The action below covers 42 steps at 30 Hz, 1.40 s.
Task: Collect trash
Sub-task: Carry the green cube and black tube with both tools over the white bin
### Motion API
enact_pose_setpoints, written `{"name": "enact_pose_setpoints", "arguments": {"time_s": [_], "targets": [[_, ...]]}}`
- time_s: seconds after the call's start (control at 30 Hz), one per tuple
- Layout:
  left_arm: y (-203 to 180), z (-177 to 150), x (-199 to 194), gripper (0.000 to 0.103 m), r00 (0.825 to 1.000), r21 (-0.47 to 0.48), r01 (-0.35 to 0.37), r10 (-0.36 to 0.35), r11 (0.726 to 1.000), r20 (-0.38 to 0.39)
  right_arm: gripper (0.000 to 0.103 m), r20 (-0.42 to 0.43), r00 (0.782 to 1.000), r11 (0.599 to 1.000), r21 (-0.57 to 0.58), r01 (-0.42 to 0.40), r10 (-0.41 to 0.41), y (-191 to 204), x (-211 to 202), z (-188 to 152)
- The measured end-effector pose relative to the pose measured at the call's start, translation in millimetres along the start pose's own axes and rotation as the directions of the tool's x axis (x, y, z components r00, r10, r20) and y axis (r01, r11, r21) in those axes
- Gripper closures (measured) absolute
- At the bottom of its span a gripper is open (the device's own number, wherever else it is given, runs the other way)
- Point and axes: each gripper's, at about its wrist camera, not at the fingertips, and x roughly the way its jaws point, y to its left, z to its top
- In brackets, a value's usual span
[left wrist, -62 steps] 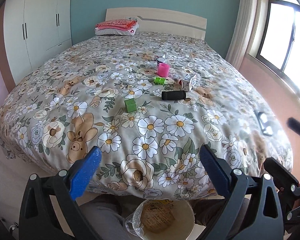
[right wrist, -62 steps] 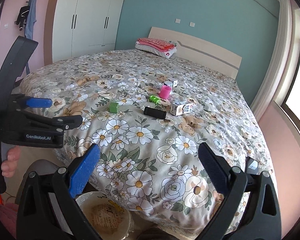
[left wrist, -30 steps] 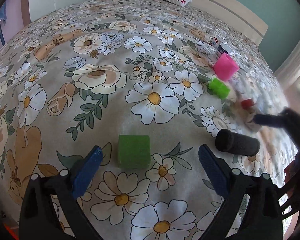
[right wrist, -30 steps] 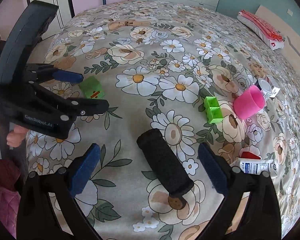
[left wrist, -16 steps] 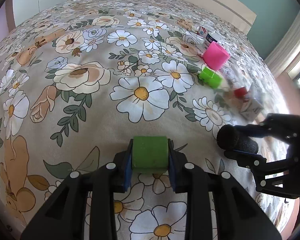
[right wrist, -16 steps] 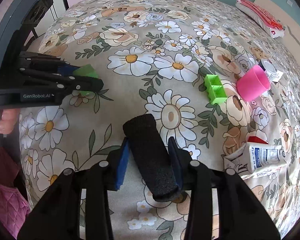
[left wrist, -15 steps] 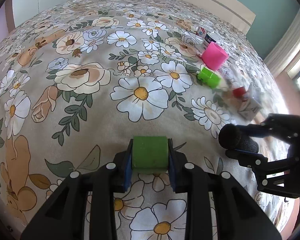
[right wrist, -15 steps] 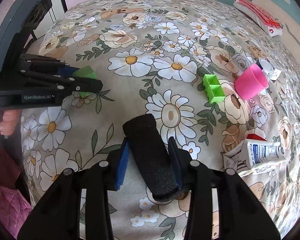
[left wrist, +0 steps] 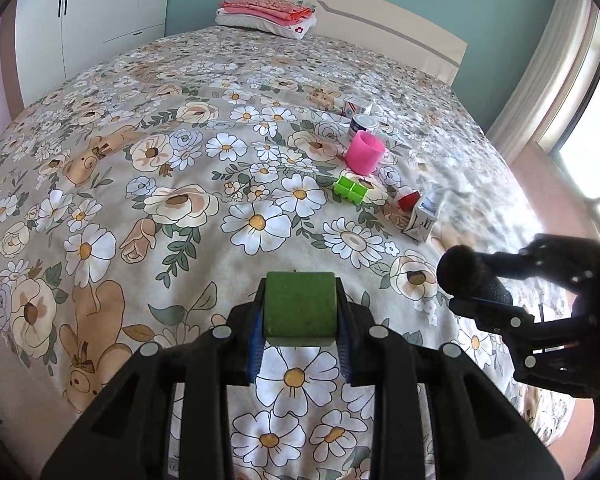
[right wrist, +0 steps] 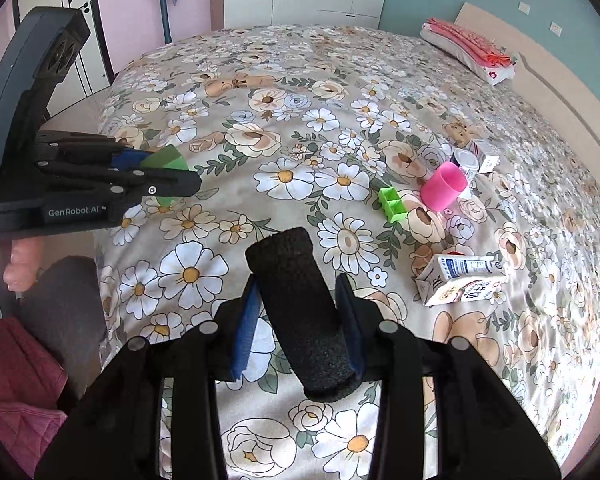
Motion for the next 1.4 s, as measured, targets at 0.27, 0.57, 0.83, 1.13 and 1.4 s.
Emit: {"name": "enact_pose_setpoints", "arguments": {"time_s": [0.27, 0.57, 0.83, 1.13, 1.4], "targets": [[-14.1, -7.9, -86.7, 0.071, 0.992, 0.074, 0.041, -0.050, 0.996, 0.119, 0.064, 0.118, 0.989, 0.995, 0.067, 0.077, -0.085, 41.7, -91.9, -3.6], [-26.7, -38.5, -173.7, 0.071, 0.969, 0.185, 0.071, -0.111, 0.980, 0.219, 0.064, 0.210, 0.962, 0.983, 0.105, 0.153, -0.172, 98.1, -179.5, -25.3], [-26.3, -84.1, -209.6, 0.071, 0.961, 0.255, 0.098, -0.158, 0.962, 0.226, 0.064, 0.238, 0.949, 0.974, 0.146, 0.174, -0.205, 147.5, -210.7, -68.4], [-11.2, -148.3, -186.1, 0.071, 0.983, 0.314, 0.125, -0.161, 0.941, 0.089, 0.064, 0.175, 0.972, 0.971, 0.208, 0.121, -0.159, 189.9, -173.3, -134.9], [6.5, -213.5, -125.3, 0.071, 0.983, 0.321, 0.167, -0.132, 0.932, -0.127, 0.064, 0.063, 0.997, 0.965, 0.260, 0.035, -0.053, 217.4, -92.6, -183.2]]}}
